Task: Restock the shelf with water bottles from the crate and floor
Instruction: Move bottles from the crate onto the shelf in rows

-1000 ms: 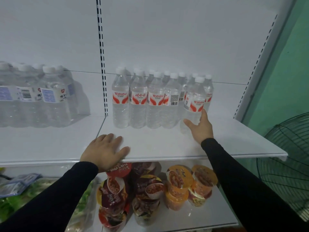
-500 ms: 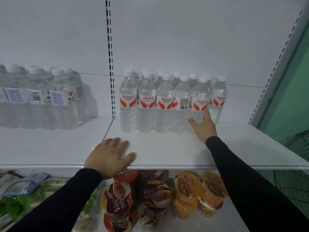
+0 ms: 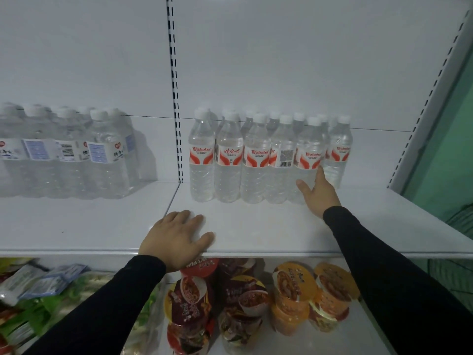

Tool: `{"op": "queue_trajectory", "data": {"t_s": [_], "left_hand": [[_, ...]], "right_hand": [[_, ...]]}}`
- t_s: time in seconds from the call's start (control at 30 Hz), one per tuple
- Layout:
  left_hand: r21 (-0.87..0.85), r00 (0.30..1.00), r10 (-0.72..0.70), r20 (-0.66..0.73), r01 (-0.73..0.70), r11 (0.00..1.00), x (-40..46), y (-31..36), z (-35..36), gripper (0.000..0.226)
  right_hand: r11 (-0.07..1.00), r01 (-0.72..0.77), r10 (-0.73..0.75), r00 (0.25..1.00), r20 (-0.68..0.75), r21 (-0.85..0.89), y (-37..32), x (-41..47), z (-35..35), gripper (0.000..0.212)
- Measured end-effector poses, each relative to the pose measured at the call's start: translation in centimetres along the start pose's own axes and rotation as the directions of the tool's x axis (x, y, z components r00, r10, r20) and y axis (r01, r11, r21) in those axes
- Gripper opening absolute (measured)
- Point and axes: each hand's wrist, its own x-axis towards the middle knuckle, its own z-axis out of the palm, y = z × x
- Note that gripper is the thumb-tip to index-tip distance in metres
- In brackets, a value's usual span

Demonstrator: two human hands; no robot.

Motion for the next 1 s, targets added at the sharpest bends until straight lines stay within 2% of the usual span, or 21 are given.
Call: {"op": "queue_trajectory", "data": {"t_s": [0.17, 0.4, 0.5, 0.6, 0.67, 0.73, 0.87, 0.93, 1.0], "left_hand": [[0.005, 1.0, -0.002, 0.008, 0.002, 1.0, 0.2, -0.5, 0.5, 0.077], [0.005, 1.0, -0.005, 0.02, 0.005, 1.0, -0.3, 0.0, -0.2, 0.085], [0.011, 1.0, 0.006, 0.024, -0.006, 1.0, -0.1, -0.2, -0.1, 0.071], [-0.014, 0.999, 0.026, 0.029, -0.025, 1.0, -0.1, -0.3, -0.4, 0.074], [-0.086, 0.998, 0.057, -0.033, -0.06, 0.995, -0.8, 0.1, -0.7, 0.073], [-0.185, 0.984, 0.096, -0.15, -0.123, 0.975, -2.4, 0.9, -1.2, 0.07], [-0.31, 0.922, 0.126, -0.365, -0.248, 0.918, -7.7, 2.0, -0.2, 0.047], [-0.358, 0.916, 0.159, -0.369, -0.298, 0.885, -10.7, 2.3, 1.7, 0.045], [-0.397, 0.939, 0.194, -0.284, -0.299, 0.867, -13.6, 2.5, 4.6, 0.047]], "right_hand": [[0.995, -0.075, 0.08, 0.993, 0.083, -0.064, -0.8, -1.2, -0.8, 0.085], [0.993, -0.023, 0.035, 0.995, 0.098, -0.115, 0.5, -7.2, -1.5, 0.062], [0.989, 0.023, -0.014, 0.998, 0.059, -0.147, 0.3, -10.1, -1.7, 0.054], [0.983, 0.113, -0.114, 0.993, 0.0, -0.145, -0.6, -13.5, -1.4, 0.047], [0.969, 0.186, -0.192, 0.981, -0.023, -0.162, -1.2, -16.1, -1.0, 0.044], [0.949, 0.237, -0.245, 0.969, -0.016, -0.209, -1.5, -18.9, -0.4, 0.045], [0.909, 0.315, -0.313, 0.948, 0.053, -0.274, 0.5, -24.6, 2.2, 0.057], [0.93, 0.292, -0.26, 0.952, 0.164, -0.223, 2.6, -27.7, 4.1, 0.058], [0.959, 0.186, -0.116, 0.946, 0.302, -0.216, 5.2, -31.0, 5.9, 0.058]]}}
